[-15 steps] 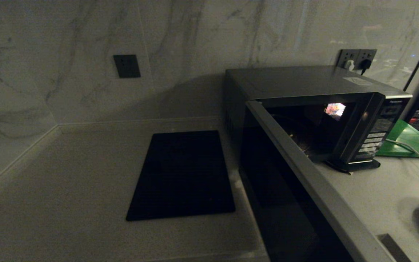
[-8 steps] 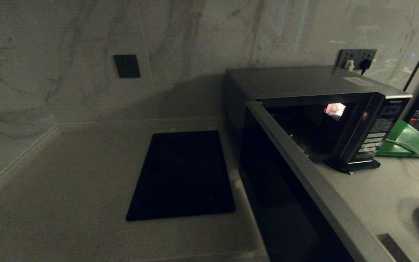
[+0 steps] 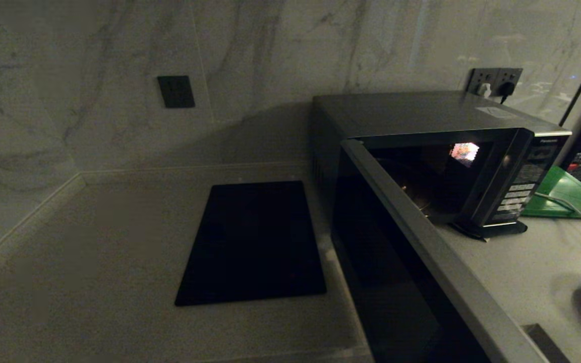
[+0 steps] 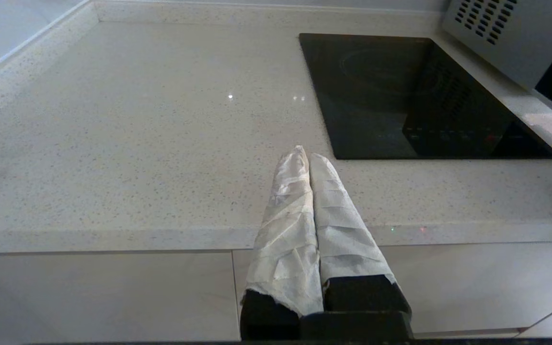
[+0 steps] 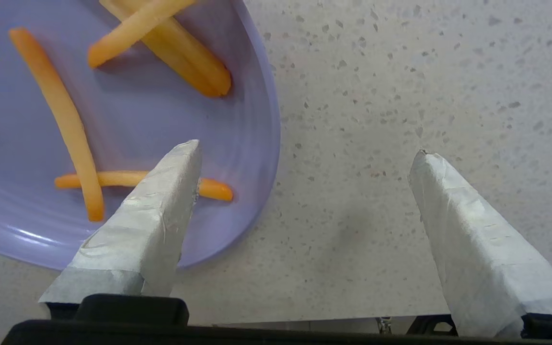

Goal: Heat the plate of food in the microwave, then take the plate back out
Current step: Put the plate in the microwave oven

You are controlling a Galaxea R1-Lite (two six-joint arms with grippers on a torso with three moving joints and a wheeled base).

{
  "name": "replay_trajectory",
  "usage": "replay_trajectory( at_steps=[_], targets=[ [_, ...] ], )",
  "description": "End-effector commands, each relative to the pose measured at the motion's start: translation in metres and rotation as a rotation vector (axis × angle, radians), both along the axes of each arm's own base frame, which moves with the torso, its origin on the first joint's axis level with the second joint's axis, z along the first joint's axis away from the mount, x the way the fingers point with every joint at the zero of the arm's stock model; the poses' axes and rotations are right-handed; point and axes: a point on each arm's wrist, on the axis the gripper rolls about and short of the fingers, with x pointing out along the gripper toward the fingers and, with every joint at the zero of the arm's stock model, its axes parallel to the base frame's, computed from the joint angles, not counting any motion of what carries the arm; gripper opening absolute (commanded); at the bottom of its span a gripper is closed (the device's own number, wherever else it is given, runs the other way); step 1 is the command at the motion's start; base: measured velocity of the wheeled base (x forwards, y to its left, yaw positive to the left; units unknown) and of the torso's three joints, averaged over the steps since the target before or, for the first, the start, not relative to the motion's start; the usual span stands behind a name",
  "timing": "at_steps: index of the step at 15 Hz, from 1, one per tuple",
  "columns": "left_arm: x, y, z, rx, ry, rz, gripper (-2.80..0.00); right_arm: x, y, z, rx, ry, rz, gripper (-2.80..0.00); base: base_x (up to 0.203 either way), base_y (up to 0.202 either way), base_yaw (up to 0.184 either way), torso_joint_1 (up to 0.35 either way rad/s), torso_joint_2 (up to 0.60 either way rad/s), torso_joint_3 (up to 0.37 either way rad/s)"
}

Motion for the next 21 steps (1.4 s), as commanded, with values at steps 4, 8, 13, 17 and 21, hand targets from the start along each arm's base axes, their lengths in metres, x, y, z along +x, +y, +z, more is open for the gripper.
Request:
replay_trajectory(
  at_steps=[4, 8, 13, 17, 21],
  targets=[
    [0.000, 0.000, 0.000, 0.000, 0.001, 0.001, -2.80, 0.004, -0.002, -0.008, 0.019, 0.010, 0.002, 0.00, 0.000, 0.000, 0.000, 0.000, 0.00, 0.000],
    [0.000, 0.000, 0.000, 0.000, 0.001, 0.001, -2.80, 0.009, -0.005, -0.012, 0.024, 0.012, 0.009, 0.00, 0.000, 0.000, 0.000, 0.000, 0.00, 0.000],
    [0.000, 0.000, 0.000, 0.000, 0.000, 0.001, -2.80, 0.015, -0.009, -0.016, 0.022, 0.012, 0.017, 0.00, 0.000, 0.000, 0.000, 0.000, 0.00, 0.000],
    [0.000, 0.000, 0.000, 0.000, 0.001, 0.002, -2.80, 0.019, -0.009, -0.019, 0.026, 0.014, 0.024, 0.00, 0.000, 0.000, 0.000, 0.000, 0.00, 0.000],
    [0.000, 0.000, 0.000, 0.000, 0.001, 0.001, -2.80, 0.021, -0.008, -0.019, 0.026, 0.015, 0.029, 0.00, 0.000, 0.000, 0.000, 0.000, 0.00, 0.000]
  ],
)
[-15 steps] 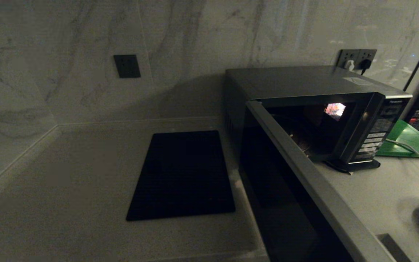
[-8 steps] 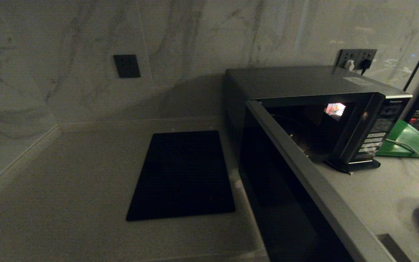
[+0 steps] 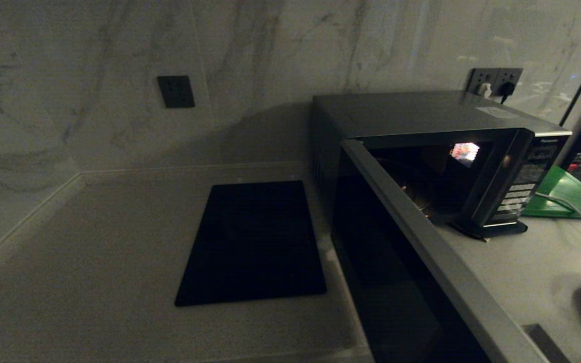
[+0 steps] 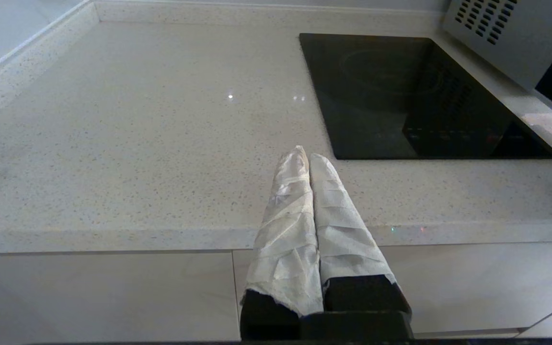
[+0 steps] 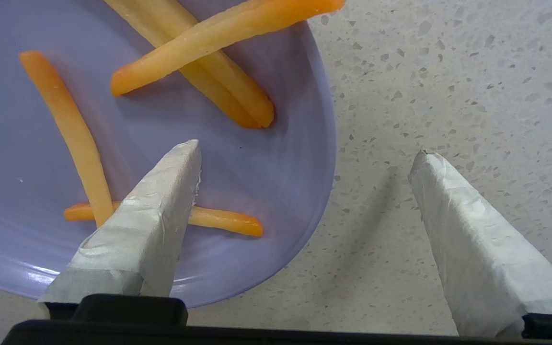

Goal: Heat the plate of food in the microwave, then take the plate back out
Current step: Put the plate in the microwave oven

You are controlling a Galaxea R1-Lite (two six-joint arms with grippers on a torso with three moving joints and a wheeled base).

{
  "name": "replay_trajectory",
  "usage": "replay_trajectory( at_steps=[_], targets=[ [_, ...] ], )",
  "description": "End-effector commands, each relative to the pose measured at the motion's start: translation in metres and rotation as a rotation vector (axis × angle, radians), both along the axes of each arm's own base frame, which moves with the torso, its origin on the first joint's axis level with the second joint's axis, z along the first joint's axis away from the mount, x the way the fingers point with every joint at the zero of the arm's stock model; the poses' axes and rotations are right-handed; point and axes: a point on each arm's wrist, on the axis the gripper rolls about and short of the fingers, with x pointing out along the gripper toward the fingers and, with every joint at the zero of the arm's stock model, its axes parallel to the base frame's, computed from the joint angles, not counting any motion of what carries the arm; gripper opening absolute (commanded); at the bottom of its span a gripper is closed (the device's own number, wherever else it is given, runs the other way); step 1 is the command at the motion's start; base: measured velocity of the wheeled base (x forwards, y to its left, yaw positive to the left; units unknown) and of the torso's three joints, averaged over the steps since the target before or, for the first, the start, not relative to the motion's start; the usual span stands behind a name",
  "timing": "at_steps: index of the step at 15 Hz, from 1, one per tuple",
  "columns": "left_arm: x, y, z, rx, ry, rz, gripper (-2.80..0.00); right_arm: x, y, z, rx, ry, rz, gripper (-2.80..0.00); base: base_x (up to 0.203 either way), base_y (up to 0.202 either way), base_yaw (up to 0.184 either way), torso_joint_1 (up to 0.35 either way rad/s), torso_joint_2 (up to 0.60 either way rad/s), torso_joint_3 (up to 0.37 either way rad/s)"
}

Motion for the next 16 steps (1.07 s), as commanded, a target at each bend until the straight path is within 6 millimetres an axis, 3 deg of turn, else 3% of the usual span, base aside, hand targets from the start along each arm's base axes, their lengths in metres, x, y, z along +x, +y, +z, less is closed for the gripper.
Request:
replay_trajectory(
  at_steps=[1, 3, 4, 16],
  targets=[
    [0.0001, 0.0000, 0.0001, -0.001, 0.001, 0.001, -2.80, 0.0003, 0.0004, -0.0010, 0.006, 0.003, -0.002, 0.00, 0.000, 0.000, 0.000, 0.000, 0.00, 0.000],
    [0.0001, 0.0000, 0.0001, -0.001, 0.001, 0.001, -2.80, 0.0003, 0.0004, -0.0010, 0.006, 0.003, -0.002, 0.00, 0.000, 0.000, 0.000, 0.000, 0.00, 0.000],
    [0.0001, 0.0000, 0.0001, -0.001, 0.001, 0.001, -2.80, 0.0005, 0.0002, -0.0007, 0.005, 0.003, -0.002, -2.80, 0.000, 0.000, 0.000, 0.000, 0.00, 0.000],
    [0.0001, 0.0000, 0.0001, -0.001, 0.001, 0.001, -2.80, 0.0005, 0.0001, 0.0030, -0.005, -0.005, -0.002, -2.80, 0.000, 0.000, 0.000, 0.000, 0.00, 0.000]
  ],
)
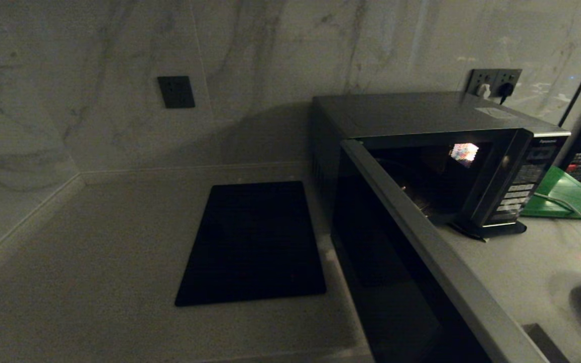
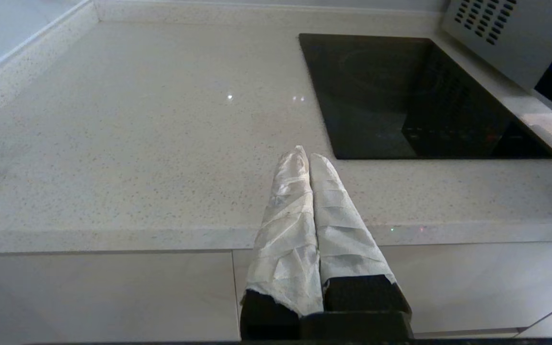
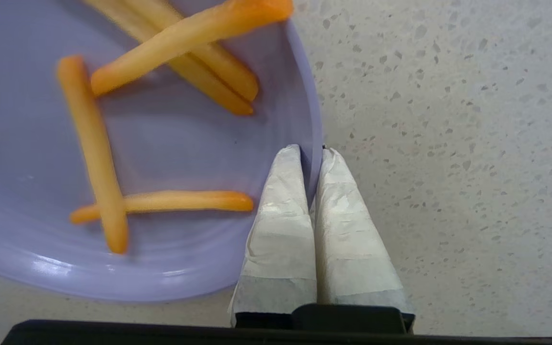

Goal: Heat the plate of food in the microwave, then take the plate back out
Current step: Put the plate in the microwave oven

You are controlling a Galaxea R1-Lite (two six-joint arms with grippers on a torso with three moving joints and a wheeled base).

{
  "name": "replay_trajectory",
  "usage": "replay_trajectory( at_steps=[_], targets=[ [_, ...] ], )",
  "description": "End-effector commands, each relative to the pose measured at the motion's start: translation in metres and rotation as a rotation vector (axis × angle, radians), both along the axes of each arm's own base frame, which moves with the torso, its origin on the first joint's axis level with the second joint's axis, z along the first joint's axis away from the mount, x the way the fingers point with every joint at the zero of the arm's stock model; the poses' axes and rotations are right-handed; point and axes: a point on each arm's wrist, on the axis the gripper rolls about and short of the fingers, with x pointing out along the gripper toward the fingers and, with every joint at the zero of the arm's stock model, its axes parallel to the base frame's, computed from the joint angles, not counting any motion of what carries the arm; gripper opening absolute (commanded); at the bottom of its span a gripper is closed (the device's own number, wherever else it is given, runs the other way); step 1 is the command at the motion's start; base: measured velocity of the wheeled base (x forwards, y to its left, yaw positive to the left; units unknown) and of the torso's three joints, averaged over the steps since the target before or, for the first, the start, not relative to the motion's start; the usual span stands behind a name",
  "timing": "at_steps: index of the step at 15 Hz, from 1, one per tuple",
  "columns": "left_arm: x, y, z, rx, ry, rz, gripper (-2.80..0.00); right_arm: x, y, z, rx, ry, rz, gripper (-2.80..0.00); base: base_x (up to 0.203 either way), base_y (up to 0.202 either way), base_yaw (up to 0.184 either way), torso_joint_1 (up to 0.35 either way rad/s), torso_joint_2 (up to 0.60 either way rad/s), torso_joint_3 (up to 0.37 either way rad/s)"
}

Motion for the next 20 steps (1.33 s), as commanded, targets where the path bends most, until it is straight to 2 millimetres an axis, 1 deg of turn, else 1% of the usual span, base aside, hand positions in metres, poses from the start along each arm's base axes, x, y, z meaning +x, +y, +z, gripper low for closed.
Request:
replay_trajectory(
  at_steps=[1, 4, 10, 20],
  targets=[
    [0.000, 0.000, 0.000, 0.000, 0.001, 0.001, -2.80, -0.001, 0.001, 0.002, 0.000, 0.002, -0.003, -2.80, 0.000, 0.000, 0.000, 0.000, 0.00, 0.000],
    [0.000, 0.000, 0.000, 0.000, 0.001, 0.001, -2.80, -0.001, 0.002, 0.006, -0.009, -0.005, -0.003, -2.80, 0.000, 0.000, 0.000, 0.000, 0.00, 0.000],
    [0.000, 0.000, 0.000, 0.000, 0.001, 0.001, -2.80, -0.007, 0.013, 0.035, -0.055, -0.061, -0.003, -2.80, 0.000, 0.000, 0.000, 0.000, 0.00, 0.000],
    [0.000, 0.000, 0.000, 0.000, 0.001, 0.001, -2.80, -0.019, 0.033, 0.054, -0.052, -0.118, 0.008, -2.80, 0.000, 0.000, 0.000, 0.000, 0.00, 0.000]
  ],
)
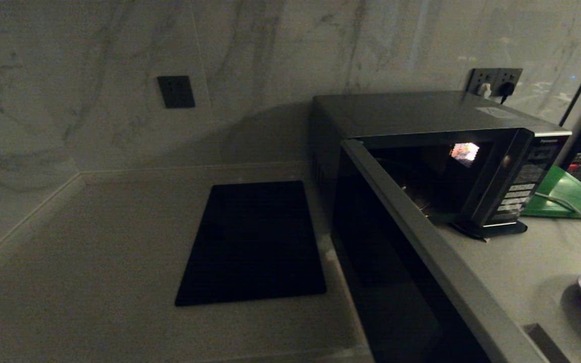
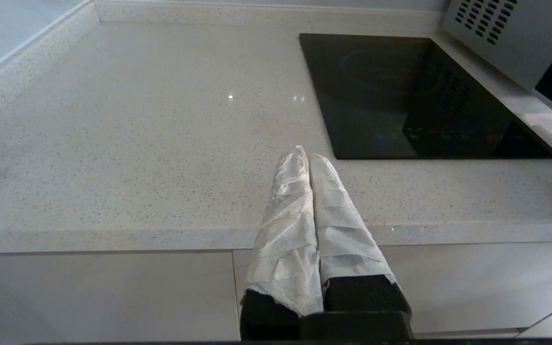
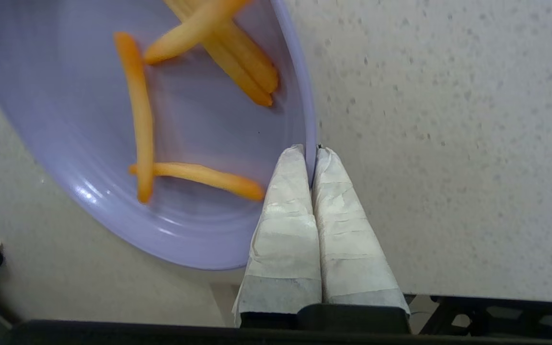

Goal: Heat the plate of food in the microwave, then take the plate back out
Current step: Put the plate in the microwave oven

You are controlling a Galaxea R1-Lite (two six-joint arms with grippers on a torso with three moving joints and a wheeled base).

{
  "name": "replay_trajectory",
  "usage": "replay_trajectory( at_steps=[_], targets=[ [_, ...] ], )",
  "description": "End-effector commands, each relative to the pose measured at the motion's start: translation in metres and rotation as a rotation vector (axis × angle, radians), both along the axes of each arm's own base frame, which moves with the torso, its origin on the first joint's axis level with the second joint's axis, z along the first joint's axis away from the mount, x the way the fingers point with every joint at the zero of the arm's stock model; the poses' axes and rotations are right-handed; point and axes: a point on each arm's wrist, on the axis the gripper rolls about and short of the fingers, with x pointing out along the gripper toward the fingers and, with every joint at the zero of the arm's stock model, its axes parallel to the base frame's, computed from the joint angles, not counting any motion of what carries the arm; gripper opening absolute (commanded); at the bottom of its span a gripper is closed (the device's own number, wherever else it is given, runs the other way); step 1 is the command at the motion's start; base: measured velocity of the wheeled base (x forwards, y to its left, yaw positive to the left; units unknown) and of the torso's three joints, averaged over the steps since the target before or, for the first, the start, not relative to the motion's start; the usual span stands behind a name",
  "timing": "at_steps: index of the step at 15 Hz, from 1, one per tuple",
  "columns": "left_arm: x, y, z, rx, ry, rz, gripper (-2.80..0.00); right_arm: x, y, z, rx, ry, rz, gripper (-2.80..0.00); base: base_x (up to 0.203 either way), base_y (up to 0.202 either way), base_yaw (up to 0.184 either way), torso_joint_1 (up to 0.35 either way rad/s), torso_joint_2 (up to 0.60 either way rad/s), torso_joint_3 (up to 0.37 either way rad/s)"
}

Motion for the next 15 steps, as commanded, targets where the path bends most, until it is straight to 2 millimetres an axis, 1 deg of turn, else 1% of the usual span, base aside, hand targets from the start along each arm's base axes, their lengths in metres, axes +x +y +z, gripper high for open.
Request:
replay_trajectory(
  at_steps=[1, 7, 9, 12, 15],
  targets=[
    [0.000, 0.000, 0.000, -0.001, 0.001, 0.001, -2.80, -0.004, 0.007, 0.009, -0.010, -0.013, -0.001, -2.80, 0.000, 0.000, 0.000, 0.000, 0.00, 0.000],
    [0.000, 0.000, 0.000, -0.001, 0.000, 0.001, -2.80, -0.011, 0.020, 0.023, -0.022, -0.056, 0.026, -2.80, 0.000, 0.000, 0.000, 0.000, 0.00, 0.000],
    [0.000, 0.000, 0.000, -0.001, 0.001, 0.001, -2.80, -0.014, 0.030, 0.027, -0.034, -0.055, 0.103, -2.80, 0.000, 0.000, 0.000, 0.000, 0.00, 0.000],
    [0.000, 0.000, 0.000, -0.001, 0.001, 0.001, -2.80, -0.013, 0.051, 0.042, -0.054, -0.109, 0.214, -2.80, 0.000, 0.000, 0.000, 0.000, 0.00, 0.000],
    [0.000, 0.000, 0.000, -0.001, 0.000, 0.001, -2.80, 0.000, 0.080, 0.055, -0.065, -0.138, 0.337, -2.80, 0.000, 0.000, 0.000, 0.000, 0.00, 0.000]
  ],
)
